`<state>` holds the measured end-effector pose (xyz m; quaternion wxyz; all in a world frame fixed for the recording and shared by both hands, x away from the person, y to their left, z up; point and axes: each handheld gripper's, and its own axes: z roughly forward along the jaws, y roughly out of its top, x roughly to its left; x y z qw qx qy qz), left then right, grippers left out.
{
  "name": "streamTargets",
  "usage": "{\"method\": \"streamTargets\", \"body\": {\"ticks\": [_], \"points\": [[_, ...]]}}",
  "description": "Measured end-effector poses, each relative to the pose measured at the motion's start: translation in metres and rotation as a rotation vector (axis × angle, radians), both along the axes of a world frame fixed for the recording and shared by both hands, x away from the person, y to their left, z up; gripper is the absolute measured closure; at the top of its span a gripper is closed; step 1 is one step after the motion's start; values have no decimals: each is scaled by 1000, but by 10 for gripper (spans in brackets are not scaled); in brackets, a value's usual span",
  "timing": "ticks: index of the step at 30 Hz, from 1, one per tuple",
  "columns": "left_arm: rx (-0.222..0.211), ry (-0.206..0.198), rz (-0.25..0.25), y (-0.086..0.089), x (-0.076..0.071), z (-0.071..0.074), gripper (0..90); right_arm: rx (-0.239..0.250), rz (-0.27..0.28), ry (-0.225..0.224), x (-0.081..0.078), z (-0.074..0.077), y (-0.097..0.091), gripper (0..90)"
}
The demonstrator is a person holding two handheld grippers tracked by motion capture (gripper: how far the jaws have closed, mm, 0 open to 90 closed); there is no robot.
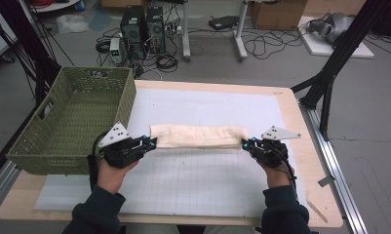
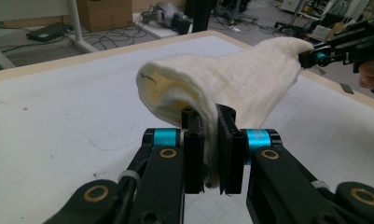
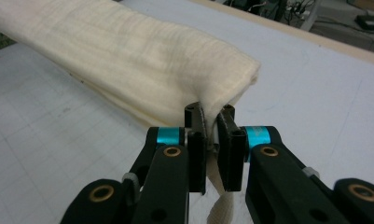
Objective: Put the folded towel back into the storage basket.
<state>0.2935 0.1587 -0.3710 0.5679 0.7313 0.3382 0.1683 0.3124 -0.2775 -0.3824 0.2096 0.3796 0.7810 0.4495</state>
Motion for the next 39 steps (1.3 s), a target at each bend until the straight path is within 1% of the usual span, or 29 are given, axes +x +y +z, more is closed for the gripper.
{"method": "streamTargets", "body": {"ticks": [1,9,17,24,29,31,32,36,39], "points": [[0,-3,2,1,0,2,823,-3,3,-12,2,3,1,842],[-10,-28,24,11,-1,16,823,-10,19,-45,14,28,13,842],[-2,-50,49,24,-4,29,823,-18,47,-55,31,42,28,842],[-10,-57,82,35,-8,34,822,-27,73,-66,49,51,43,842],[-16,-68,103,45,-11,38,823,-34,91,-71,60,59,57,842],[-16,-74,112,49,-13,40,823,-33,99,-83,65,62,62,842],[-19,-77,116,52,-14,42,822,-30,101,-80,66,64,65,842],[-20,-82,132,60,-17,44,822,-50,116,-96,73,71,78,842],[-24,-87,146,67,-19,45,823,-56,129,-105,79,76,87,842]]}}
